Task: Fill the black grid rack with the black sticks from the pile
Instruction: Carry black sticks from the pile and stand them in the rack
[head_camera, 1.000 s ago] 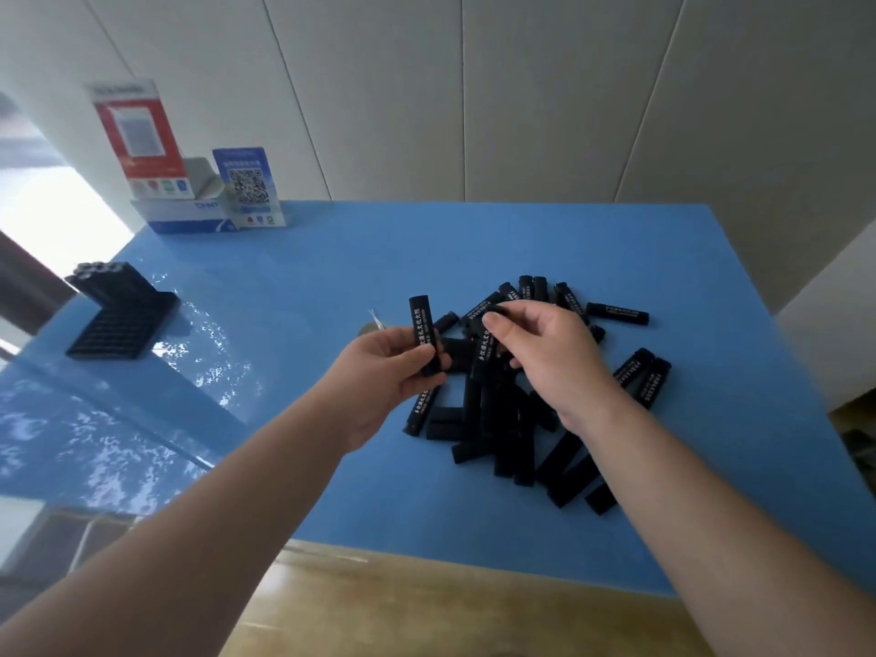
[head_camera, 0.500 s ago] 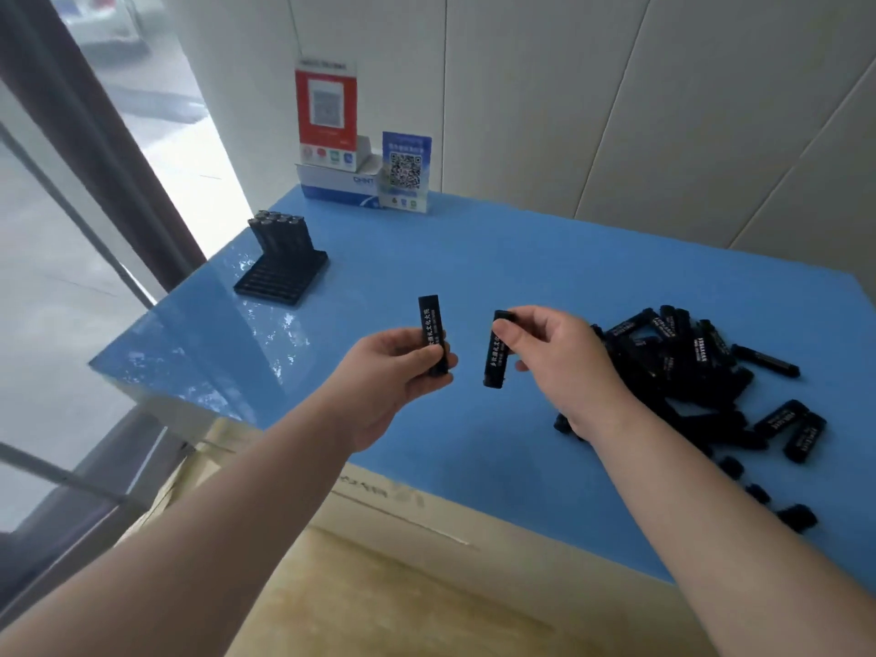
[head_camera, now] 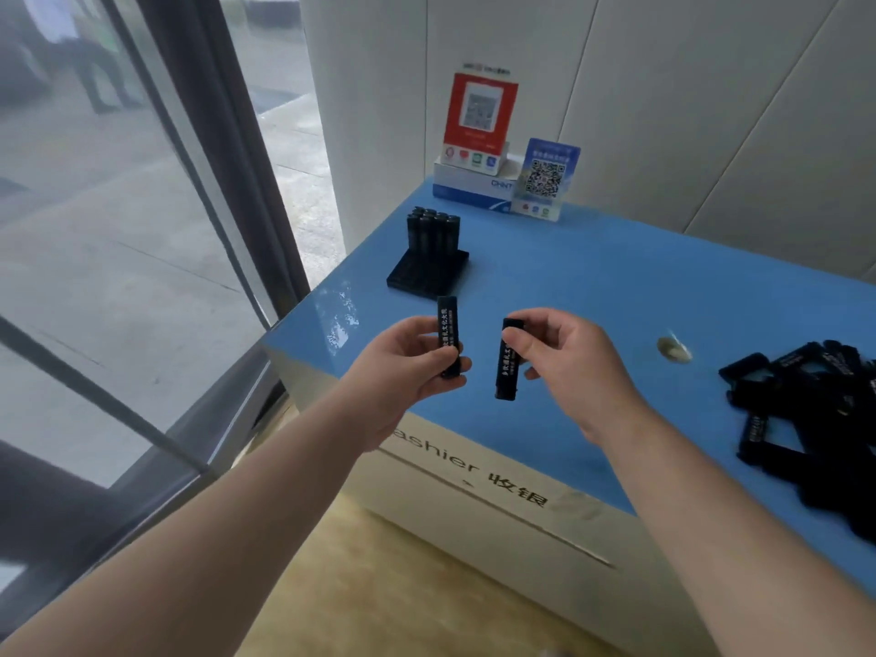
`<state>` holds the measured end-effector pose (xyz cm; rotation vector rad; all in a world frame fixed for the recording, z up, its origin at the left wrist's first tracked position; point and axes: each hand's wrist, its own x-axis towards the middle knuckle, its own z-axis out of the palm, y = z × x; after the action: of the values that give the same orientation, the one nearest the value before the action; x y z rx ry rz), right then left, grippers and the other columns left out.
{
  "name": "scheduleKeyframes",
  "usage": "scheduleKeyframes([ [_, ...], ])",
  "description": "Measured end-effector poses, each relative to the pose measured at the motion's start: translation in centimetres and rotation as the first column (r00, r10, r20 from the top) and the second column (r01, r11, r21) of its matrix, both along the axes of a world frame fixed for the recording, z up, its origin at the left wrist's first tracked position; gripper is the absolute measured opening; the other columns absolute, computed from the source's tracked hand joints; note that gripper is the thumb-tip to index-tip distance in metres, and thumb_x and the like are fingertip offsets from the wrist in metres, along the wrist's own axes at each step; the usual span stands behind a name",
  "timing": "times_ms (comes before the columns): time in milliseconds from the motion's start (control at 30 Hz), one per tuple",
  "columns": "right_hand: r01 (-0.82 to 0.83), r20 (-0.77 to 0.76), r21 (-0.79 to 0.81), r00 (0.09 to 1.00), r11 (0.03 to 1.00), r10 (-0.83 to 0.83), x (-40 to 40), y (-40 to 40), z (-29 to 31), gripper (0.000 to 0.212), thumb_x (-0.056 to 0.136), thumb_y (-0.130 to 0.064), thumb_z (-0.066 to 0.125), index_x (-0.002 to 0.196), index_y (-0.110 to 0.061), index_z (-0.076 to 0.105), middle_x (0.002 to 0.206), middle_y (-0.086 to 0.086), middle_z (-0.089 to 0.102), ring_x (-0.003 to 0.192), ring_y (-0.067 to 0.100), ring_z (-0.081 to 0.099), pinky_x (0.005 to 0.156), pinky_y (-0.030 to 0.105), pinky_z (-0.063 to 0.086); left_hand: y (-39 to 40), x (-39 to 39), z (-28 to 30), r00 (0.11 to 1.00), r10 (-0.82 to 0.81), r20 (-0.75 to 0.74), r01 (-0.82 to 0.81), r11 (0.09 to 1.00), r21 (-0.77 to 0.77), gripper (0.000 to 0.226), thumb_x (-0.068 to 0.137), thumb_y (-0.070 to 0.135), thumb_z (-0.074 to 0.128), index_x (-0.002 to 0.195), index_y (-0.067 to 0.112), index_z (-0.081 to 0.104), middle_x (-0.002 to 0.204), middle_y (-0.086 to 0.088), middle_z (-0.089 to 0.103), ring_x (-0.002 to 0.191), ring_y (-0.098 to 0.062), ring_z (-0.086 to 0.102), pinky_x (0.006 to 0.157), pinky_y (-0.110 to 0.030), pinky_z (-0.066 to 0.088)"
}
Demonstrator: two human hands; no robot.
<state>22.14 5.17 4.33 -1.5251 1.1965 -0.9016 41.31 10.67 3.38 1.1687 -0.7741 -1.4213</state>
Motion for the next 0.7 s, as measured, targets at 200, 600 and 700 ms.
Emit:
scheduleKeyframes([
  [200, -0.018, 0.029, 0.018, 0.999, 1.0, 0.017, 3.3, -1.2, -0.1, 0.013, 0.09, -0.015, 0.073, 0.101, -0.022, 0.073, 0.091, -0.001, 0.076, 0.081, 0.008, 0.071, 0.069, 0.02, 0.056, -1.2, 3.3, -0.9, 0.999, 0.022, 0.029, -0.023, 1.0, 0.019, 0.023, 0.091, -0.007, 0.061, 0.113, -0.001, 0.06, 0.098, -0.014, 0.07, 0.099, -0.027, 0.072, 0.087, -0.034, 0.058],
  [600, -0.095, 0.106, 0.068, 0.99, 0.993, 0.087, 7.9, -10.2, -0.2, 0.017, 0.094, -0.01, 0.067, 0.108, -0.019, 0.068, 0.1, 0.009, 0.073, 0.087, 0.015, 0.07, 0.078, 0.027, 0.059, -8.6, 7.5, -1.0, 0.991, 0.014, 0.131, -0.019, 0.999, 0.042, 0.025, 0.093, -0.004, 0.059, 0.115, 0.008, 0.065, 0.102, -0.013, 0.073, 0.099, -0.023, 0.072, 0.087, -0.031, 0.057],
  [700, -0.06, 0.179, 0.141, 0.983, 0.988, 0.034, 8.6, -12.2, -0.2, 0.017, 0.094, -0.008, 0.066, 0.109, -0.017, 0.068, 0.097, 0.006, 0.069, 0.081, 0.013, 0.072, 0.084, 0.034, 0.06, -10.3, 8.7, -1.0, 0.982, 0.011, 0.188, -0.022, 0.998, 0.054, 0.023, 0.095, -0.001, 0.059, 0.112, 0.01, 0.069, 0.095, -0.006, 0.074, 0.094, -0.017, 0.072, 0.087, -0.029, 0.057],
])
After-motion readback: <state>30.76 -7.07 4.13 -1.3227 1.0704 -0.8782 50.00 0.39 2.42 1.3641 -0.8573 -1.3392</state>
